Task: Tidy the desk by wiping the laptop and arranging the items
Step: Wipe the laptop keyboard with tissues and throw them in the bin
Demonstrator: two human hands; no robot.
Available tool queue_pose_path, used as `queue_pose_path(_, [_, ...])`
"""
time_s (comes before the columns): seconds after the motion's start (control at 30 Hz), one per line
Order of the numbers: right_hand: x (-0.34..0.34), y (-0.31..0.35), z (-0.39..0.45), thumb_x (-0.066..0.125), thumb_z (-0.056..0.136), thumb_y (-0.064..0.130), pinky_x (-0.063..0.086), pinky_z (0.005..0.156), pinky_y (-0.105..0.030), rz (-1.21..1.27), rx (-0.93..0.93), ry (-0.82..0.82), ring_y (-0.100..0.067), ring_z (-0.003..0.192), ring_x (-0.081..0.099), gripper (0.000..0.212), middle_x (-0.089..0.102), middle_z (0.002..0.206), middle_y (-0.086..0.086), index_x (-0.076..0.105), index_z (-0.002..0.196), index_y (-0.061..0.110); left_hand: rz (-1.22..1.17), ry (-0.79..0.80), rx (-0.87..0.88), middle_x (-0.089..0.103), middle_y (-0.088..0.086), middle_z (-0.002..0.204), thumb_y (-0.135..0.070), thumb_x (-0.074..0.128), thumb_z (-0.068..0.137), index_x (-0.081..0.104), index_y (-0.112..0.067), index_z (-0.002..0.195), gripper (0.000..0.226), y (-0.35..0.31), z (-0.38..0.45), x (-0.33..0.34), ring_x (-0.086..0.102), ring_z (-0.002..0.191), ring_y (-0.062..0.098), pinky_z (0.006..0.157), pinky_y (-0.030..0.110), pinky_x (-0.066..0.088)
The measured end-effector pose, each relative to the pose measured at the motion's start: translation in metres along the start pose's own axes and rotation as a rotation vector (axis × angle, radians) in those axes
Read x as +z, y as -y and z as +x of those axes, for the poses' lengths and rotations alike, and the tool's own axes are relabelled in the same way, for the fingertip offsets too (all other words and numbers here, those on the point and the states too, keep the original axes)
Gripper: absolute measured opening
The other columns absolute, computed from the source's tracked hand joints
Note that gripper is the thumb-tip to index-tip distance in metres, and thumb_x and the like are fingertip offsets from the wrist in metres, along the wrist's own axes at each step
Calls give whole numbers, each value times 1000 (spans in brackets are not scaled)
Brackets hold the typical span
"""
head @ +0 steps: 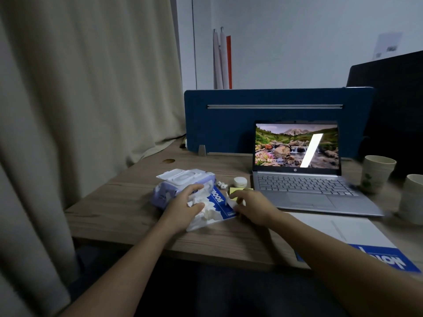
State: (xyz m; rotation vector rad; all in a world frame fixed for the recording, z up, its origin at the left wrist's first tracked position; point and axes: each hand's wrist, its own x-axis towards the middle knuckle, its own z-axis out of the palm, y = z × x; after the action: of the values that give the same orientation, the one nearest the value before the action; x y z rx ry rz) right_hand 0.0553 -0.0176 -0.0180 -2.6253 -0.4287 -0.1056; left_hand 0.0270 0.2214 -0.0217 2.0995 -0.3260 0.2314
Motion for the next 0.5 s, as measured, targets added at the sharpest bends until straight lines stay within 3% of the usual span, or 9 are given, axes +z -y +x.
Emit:
queue_pose_path(0.17, [-6, -8, -8, 60, 93, 21, 46, 75, -24, 155, 12, -62, -12, 95, 57, 17, 65, 109, 2, 68, 108, 25, -12, -8, 11, 59, -5, 124, -12, 61, 92, 54, -33, 122, 38, -2, 2, 14, 55, 111, 10, 83, 13, 42])
queue_pose_path(0.27, [-15, -7, -22, 58, 94, 19, 53, 78, -31, 389, 2, -81, -14, 89, 60, 10, 64, 98, 5, 67, 94, 24, -34, -18, 8, 58, -3, 123, -11, 59, 93, 54, -27, 128, 39, -9, 2, 27, 55, 113, 14, 92, 25, 43])
queue_pose_path(0.43, [-27, 0, -45, 57, 95, 9, 54, 74, -33, 646, -39, -94, -15, 81, 58, 13, 63, 87, 4, 68, 90, 6, -93, -5, -6, 58, -6, 120, -18, 57, 94, 54, -28, 127, 34, -32, 3, 56, 55, 102, 8, 72, 9, 39])
queue_pose_path(0.5, [-31, -3, -54, 56, 95, 8, 55, 73, -29, 664, -18, -87, -15, 82, 60, 13, 65, 92, -2, 69, 93, 5, -147, 52, -29, 58, -2, 124, -23, 56, 95, 53, -30, 129, 35, -43, 3, 67, 57, 100, 8, 71, 15, 42])
